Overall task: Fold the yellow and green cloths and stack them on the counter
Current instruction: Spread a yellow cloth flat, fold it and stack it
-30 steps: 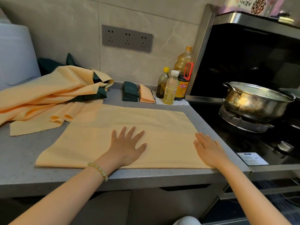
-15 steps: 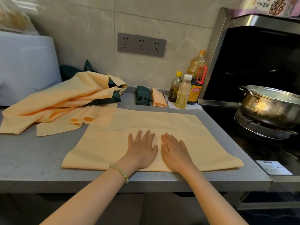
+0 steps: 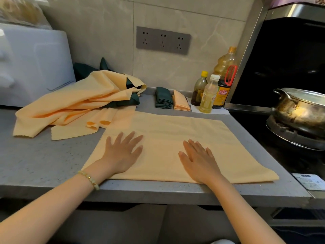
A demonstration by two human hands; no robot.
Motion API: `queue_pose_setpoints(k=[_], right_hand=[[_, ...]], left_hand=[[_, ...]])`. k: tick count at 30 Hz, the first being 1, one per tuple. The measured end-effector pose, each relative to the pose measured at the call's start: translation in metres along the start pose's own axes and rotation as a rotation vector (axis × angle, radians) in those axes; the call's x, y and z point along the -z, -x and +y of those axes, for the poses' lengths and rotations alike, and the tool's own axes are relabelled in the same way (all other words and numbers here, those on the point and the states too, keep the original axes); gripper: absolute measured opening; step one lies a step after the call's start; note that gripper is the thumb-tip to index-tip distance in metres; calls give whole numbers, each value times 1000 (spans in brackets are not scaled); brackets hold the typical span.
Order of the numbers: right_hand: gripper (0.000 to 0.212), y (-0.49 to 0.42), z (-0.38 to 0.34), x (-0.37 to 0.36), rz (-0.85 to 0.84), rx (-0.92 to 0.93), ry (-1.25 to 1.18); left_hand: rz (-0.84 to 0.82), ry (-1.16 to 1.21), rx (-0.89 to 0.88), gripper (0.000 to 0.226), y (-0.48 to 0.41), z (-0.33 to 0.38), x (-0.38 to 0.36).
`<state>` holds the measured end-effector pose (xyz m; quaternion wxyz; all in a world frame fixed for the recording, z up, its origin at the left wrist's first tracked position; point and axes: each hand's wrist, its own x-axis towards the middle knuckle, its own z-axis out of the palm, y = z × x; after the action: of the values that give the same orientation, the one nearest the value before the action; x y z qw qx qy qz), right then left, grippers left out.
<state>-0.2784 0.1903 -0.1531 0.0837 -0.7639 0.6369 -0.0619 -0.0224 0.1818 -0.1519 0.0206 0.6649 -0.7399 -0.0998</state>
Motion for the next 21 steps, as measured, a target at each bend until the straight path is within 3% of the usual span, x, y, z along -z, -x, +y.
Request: queue_pose_setpoints(k=[3,5,9,12,21], right_hand=[[59,-1,-1,0,-1,-11,-3],[58,0,-2,0,1,-14,0],[58,0,-4,0,12,-13,-10],[58,3,-4,-1,11,-12,-32],[59,0,-3,-1,25,-24,-52]], left_hand=[[-121,-57,87,74,-2,12,9],[-106,-82,91,78,-11,33,10],[84,-43,-23,65,-58,62,16],[110,-11,-98,62,-108,65,20],[241,-115,-14,51,-184,53,29]])
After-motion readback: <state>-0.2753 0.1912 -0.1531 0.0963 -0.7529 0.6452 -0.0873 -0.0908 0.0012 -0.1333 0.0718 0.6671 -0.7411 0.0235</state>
